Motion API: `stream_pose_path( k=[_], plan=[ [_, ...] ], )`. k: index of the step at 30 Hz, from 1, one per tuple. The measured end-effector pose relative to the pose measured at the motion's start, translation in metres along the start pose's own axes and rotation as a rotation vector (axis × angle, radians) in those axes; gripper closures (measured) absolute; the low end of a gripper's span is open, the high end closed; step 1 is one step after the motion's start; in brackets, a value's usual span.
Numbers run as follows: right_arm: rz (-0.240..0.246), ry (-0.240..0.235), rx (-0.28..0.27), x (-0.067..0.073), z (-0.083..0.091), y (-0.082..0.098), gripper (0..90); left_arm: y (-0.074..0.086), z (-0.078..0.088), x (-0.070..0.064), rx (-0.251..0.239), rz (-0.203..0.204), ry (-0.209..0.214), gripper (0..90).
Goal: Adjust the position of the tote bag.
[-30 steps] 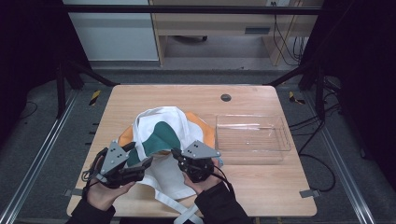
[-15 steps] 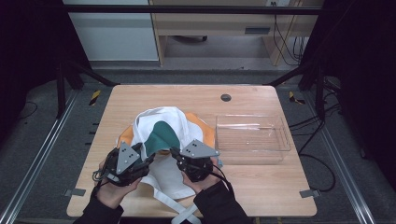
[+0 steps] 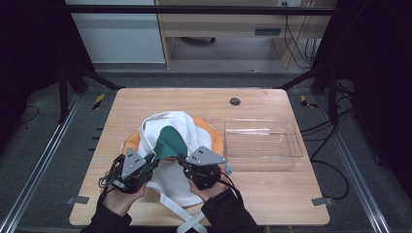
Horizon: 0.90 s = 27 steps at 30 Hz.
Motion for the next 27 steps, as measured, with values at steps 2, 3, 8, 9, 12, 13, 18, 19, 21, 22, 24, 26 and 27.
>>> stream_pose_path(
  k=[2, 3, 8, 9, 12, 13, 18, 19, 21, 22, 24, 26, 27],
  plan=[
    [0.005, -0.007, 0.005, 0.001, 0.000, 0.002, 84.0, 0.001, 0.000, 0.001, 0.003, 0.005, 0.012, 79.2],
    [0.006, -0.012, 0.011, 0.001, 0.000, 0.004, 83.2, 0.001, 0.000, 0.001, 0.003, 0.005, 0.012, 79.4],
    [0.003, -0.035, 0.004, 0.001, 0.009, 0.008, 76.5, 0.002, 0.000, 0.001, -0.007, 0.028, 0.025, 79.8],
    [0.003, -0.039, 0.004, 0.001, 0.011, 0.009, 75.7, 0.001, 0.001, 0.002, -0.009, 0.027, 0.025, 79.8],
    [0.010, -0.049, 0.005, 0.000, 0.021, 0.016, 75.8, 0.001, 0.001, 0.002, -0.013, 0.035, 0.025, 79.8],
    [0.010, -0.048, 0.009, 0.000, 0.024, 0.019, 76.3, 0.001, 0.002, 0.002, -0.015, 0.037, 0.027, 79.8],
    [0.018, -0.050, 0.035, 0.000, 0.031, 0.038, 80.1, 0.001, 0.002, 0.002, -0.019, 0.038, 0.029, 79.7],
    [0.020, -0.050, 0.048, 0.000, 0.030, 0.043, 81.4, 0.001, 0.002, 0.002, -0.019, 0.037, 0.029, 79.7],
    [0.023, -0.041, 0.071, 0.000, 0.028, 0.053, 84.2, 0.001, 0.003, 0.002, -0.023, 0.038, 0.028, 79.7],
    [0.019, -0.037, 0.092, -0.001, 0.025, 0.062, 85.6, 0.001, 0.003, 0.002, -0.023, 0.037, 0.028, 79.7],
    [0.018, -0.031, 0.101, -0.002, 0.023, 0.065, 86.3, 0.001, 0.003, 0.002, -0.029, 0.042, 0.030, 79.7],
    [0.005, -0.025, 0.110, -0.004, 0.019, 0.071, 87.4, 0.001, 0.003, 0.003, -0.032, 0.044, 0.030, 79.8],
    [-0.002, -0.024, 0.123, -0.005, 0.017, 0.075, 87.8, 0.001, 0.003, 0.003, -0.033, 0.045, 0.030, 79.7]
  ],
)
Point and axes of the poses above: each handheld gripper's, and its own axes: z roughly backward along the jaws, y roughly out of its underside, x roughly to its left, the point moved 7 cm from there along -z, roughly forward along the jaws, and after that the axes turned 2 degrees about x, right-handed, at the moved point
